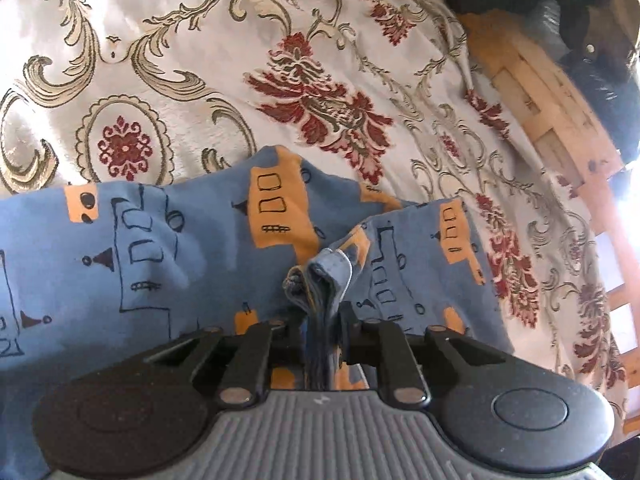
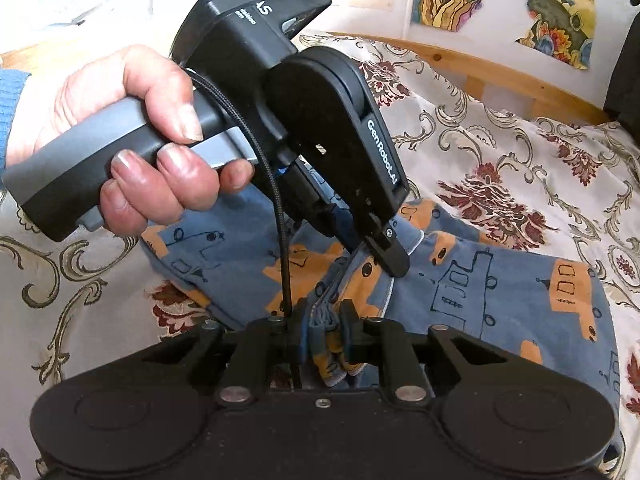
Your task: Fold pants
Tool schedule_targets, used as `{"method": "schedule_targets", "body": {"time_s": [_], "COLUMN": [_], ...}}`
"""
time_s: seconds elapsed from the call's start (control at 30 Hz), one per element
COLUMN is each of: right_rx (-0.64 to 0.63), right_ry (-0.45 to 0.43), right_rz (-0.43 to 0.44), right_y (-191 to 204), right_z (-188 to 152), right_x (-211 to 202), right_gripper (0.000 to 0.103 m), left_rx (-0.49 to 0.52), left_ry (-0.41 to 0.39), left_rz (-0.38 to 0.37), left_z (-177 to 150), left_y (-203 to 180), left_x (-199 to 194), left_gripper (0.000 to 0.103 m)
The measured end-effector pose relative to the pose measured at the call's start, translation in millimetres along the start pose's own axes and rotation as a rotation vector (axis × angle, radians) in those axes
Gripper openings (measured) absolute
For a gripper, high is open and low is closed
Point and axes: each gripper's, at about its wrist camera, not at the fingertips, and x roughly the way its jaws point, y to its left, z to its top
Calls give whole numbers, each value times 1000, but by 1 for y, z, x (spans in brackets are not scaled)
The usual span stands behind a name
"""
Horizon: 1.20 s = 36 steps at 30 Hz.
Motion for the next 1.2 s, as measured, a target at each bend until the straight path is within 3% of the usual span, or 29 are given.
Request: {"method": "schedule_targets", "body": {"time_s": [0.03,0.07,0.1,0.13,0.17,0.2,0.27,0.33,0.4,0.5,0.53,0.63,0.8,0.9,1.1,1.2], "right_rx": [-7,-26,-45,-65,-96,-129,-221,-284,-275,-231,-232,-247,-176,-155,-188,-218], "right_ry": [-1,1,-3,-21,-49,-72,-105,-107,-97,-119,-123,-68,-93,-112,-59,51], "right_rz": [6,16,18,12,-5,-42,-163,-284,-392,-460,-471,-498,-489,-494,-370,-369], "right_y": [-2,-6,-12,-19,-30,-39,-64,-90,-117,-144,-147,-157,-169,-159,-127,-118], "right_z": [0,1,1,0,-1,-2,-6,-7,-4,-2,-3,-12,-12,-6,-24,-36], "right_x": [-2,-8,-16,-26,-39,-49,-58,-49,-29,0,9,37,35,12,-43,-41], "right_gripper": [23,35,54,64,79,87,90,92,92,93,93,94,99,98,101,101], "left_rx": [-4,-11,-9,4,12,18,32,63,112,150,156,160,62,11,9,55], "left_ry": [-5,-18,-45,-89,-144,-202,-319,-378,-389,-345,-341,-388,-384,-417,-479,-396], "left_rz": [3,15,39,66,97,128,186,256,375,564,581,571,517,533,510,617], "left_z": [-1,-2,-5,-10,-15,-22,-36,-42,-43,-42,-44,-55,-58,-64,-98,-114], "left_y": [-1,-2,-6,-11,-15,-19,-30,-43,-59,-69,-68,-58,-35,-44,-70,-77], "left_x": [-3,-7,-14,-23,-31,-38,-46,-44,-28,2,8,12,-4,-19,-36,-18], "left_gripper": [24,30,34,37,51,70,84,87,89,88,88,94,99,98,100,100]}}
